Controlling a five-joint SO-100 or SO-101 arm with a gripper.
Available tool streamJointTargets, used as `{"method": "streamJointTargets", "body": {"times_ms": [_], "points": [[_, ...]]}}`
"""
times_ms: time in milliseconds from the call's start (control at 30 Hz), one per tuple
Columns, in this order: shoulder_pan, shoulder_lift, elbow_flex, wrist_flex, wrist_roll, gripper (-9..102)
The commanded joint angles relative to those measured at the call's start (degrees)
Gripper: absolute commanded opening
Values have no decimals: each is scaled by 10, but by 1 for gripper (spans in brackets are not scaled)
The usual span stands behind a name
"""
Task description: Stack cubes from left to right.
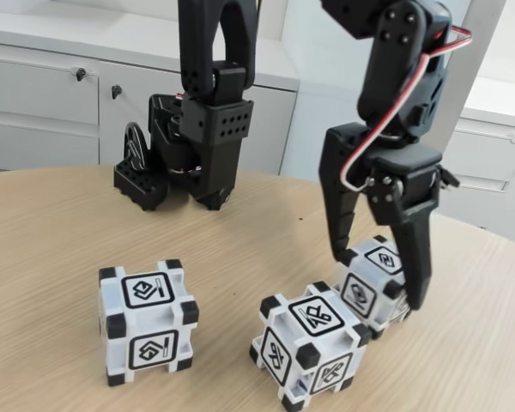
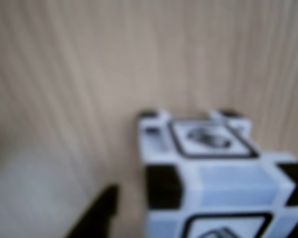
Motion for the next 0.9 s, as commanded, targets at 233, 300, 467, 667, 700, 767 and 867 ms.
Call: {"method": "streamJointTargets", "body": {"times_ms": [233, 300, 467, 667, 700, 767, 867], "points": [[27, 2, -25, -4, -33, 25], [27, 2, -25, -4, -40, 25], [24, 6, -25, -4, -63, 25], [18, 3, -25, -4, -86, 21], [18, 3, -25, -4, -88, 20], [18, 3, -25, -4, -87, 18], [18, 4, -25, -4, -87, 17]]}}
